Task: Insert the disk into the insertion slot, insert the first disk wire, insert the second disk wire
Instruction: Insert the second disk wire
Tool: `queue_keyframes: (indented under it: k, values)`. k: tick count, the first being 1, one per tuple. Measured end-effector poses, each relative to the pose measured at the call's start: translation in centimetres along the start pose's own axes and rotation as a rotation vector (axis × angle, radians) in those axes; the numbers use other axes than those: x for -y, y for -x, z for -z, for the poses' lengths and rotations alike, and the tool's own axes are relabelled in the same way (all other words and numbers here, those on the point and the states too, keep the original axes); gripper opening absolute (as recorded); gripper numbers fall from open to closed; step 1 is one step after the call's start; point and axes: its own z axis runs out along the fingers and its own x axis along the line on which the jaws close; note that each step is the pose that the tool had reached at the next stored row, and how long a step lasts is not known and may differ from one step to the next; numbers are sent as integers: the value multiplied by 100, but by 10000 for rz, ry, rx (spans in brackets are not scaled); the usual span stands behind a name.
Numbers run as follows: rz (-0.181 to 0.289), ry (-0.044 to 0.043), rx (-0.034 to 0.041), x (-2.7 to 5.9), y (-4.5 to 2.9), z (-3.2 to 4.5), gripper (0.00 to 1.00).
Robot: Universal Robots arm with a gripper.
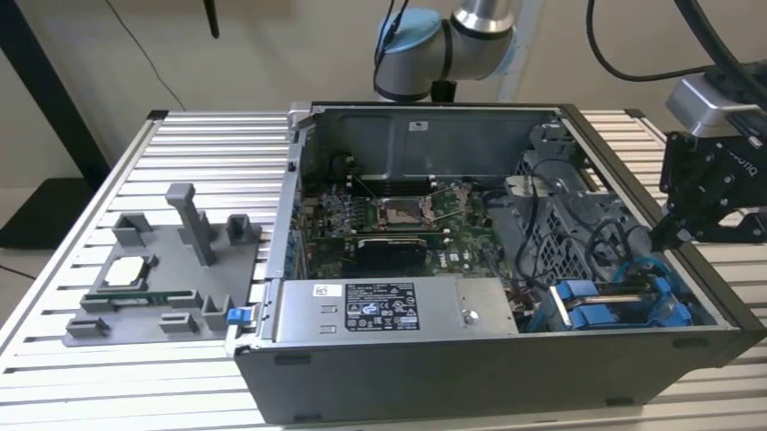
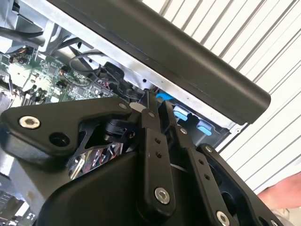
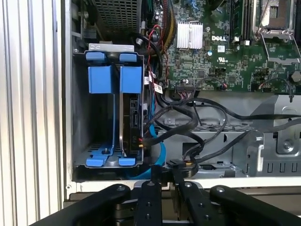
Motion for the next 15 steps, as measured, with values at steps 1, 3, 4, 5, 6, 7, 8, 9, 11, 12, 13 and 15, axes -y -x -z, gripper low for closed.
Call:
queue_keyframes:
  k: [1, 3, 4, 5, 6, 7, 8, 9, 11, 12, 13, 15]
  values:
    - [0, 1, 15, 0, -4, -2, 0]
    - [-1, 1, 45, 0, -12, -6, 0]
    - [-2, 1, 56, 0, -17, -7, 0]
    - [-2, 1, 67, 0, -22, -8, 0]
    - [-3, 1, 74, 0, -27, -7, 0]
    - [-3, 1, 79, 0, -31, -7, 0]
    - [-3, 1, 84, 0, -35, -7, 0]
    - [-2, 1, 103, 1, -37, -6, 0]
    - [-3, 3, 187, 0, -40, 5, 0]
    - [-3, 5, 243, 0, -40, 15, 0]
    - [-4, 6, 306, -1, -39, 31, 0]
    - [-10, 7, 418, -8, -37, 61, 0]
